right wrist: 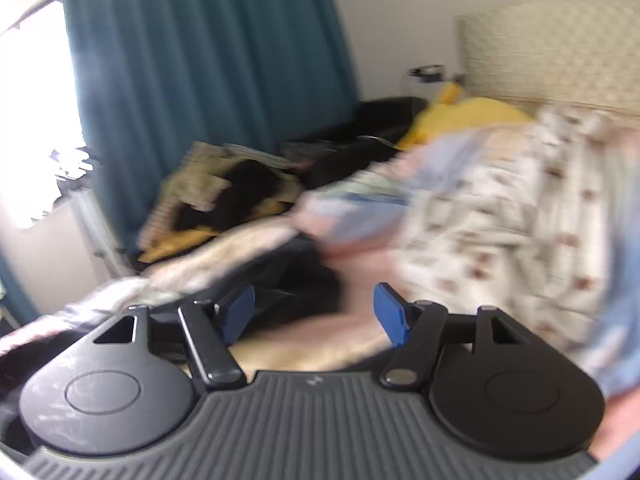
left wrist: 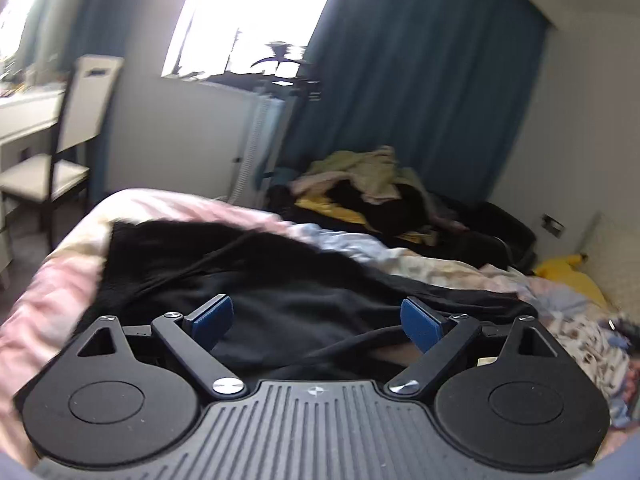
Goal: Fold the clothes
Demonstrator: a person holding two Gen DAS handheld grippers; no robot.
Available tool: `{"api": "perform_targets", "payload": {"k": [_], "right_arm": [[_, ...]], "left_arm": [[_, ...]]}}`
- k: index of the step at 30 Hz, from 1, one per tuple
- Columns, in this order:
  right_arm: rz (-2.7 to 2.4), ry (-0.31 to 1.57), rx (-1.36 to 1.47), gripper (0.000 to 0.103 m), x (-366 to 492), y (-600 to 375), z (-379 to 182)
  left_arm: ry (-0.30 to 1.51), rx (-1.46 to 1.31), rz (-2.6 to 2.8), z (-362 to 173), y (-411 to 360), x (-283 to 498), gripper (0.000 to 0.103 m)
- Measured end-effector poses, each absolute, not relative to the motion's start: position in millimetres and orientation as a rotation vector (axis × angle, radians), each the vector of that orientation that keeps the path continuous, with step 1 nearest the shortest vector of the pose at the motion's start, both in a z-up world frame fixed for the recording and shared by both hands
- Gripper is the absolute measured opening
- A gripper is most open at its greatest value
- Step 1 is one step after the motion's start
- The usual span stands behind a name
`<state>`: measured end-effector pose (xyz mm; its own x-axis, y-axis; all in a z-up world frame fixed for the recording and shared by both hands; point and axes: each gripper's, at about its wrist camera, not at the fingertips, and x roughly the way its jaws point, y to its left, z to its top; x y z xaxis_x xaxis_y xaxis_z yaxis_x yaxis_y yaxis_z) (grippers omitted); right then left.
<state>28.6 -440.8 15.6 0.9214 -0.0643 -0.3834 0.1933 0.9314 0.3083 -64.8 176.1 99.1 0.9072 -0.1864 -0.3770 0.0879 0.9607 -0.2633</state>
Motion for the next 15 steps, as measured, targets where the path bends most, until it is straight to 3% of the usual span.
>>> {"api": "perform_targets", "payload": {"k": [8, 15], "right_arm": [[0.036, 0.334, 0.386, 0.067, 61, -354, 49], [0.086, 0.316, 0.305, 0.067, 43, -319, 33]], "left_arm": [[0.389, -0.209, -0.325, 107, 60, -11, 0.093], [0.378, -0.166, -0.338, 77, -2, 17, 0.094]]}}
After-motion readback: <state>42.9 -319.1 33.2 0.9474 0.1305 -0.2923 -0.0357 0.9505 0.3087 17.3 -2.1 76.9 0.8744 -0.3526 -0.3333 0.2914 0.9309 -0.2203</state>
